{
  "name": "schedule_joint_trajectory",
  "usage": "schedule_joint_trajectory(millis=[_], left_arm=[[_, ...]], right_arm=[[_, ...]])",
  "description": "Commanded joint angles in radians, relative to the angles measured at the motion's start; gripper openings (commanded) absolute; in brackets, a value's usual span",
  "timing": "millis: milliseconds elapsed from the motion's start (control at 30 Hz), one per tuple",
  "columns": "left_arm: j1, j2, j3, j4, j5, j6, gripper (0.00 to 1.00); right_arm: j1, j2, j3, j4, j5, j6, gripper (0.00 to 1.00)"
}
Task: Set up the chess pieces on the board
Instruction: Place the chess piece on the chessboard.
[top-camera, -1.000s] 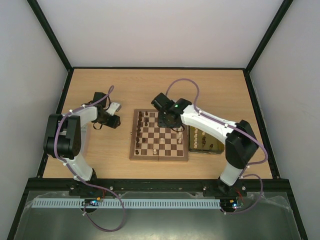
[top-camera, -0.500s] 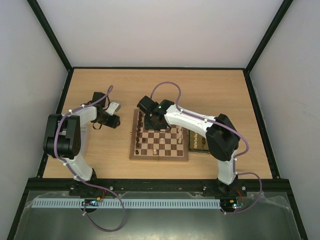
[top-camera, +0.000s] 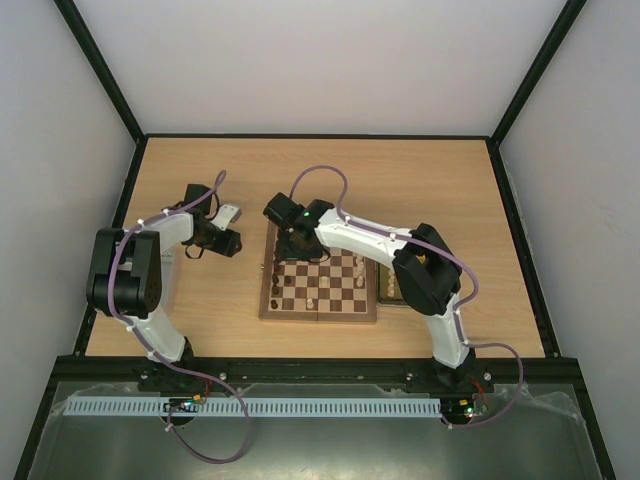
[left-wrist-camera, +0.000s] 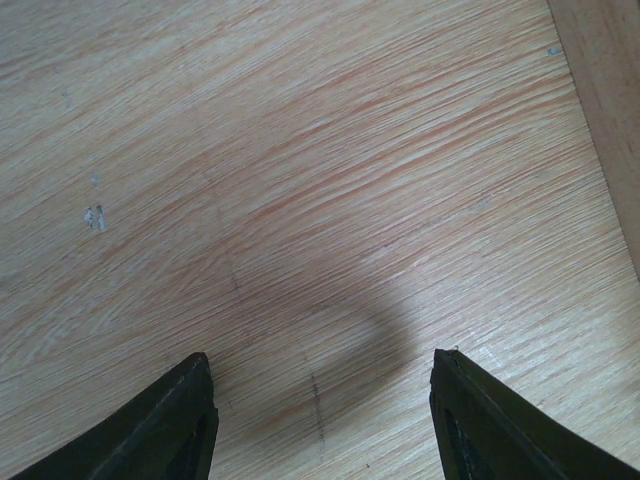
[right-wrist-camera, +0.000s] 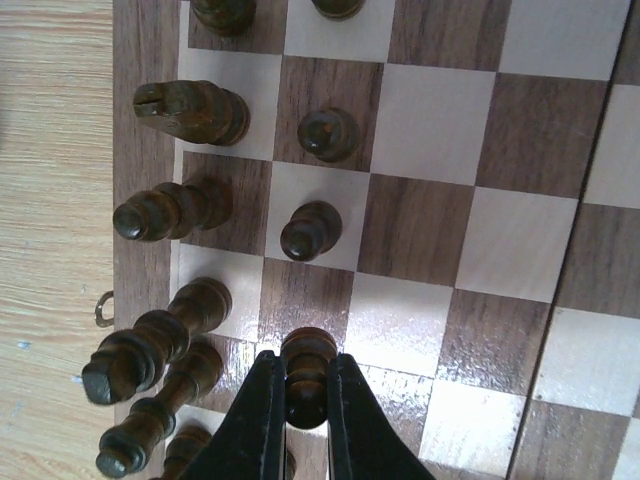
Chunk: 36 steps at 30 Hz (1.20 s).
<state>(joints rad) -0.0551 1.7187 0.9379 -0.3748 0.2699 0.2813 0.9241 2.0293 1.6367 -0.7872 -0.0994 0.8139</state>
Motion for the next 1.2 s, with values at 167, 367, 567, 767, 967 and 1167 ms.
schedule_joint_trajectory(millis=[167,367,567,767,967,1167], left_arm=[[0.014,0.01,-0.014,-0.033,-0.006,0.002,0.61],[0.014,0.01,-0.014,-0.031,-0.006,0.002,0.61],[0.014,0.008,-0.014,-0.033,-0.007,0.002,0.61],[0.015,0.01,-0.014,-0.033,-0.008,0.002,0.61],[0.015,0.01,-0.016,-0.031,-0.008,0.003,0.6],[0.018,0.009,-0.017,-0.032,-0.007,0.003,0.61]], right_arm=[[0.008,0.048,0.053,-0.01,-0.001,-0.013,0.03],[0.009,0.061,0.062,-0.011,-0.002,-0.016,0.03],[0.009,0.067,0.063,-0.013,-0.006,-0.018,0.04],[0.009,0.069,0.058,-0.011,-0.008,-0.016,0.05],[0.009,0.074,0.056,-0.008,-0.012,-0.016,0.09],[0.01,0.081,0.055,-0.007,-0.014,-0.017,0.1]])
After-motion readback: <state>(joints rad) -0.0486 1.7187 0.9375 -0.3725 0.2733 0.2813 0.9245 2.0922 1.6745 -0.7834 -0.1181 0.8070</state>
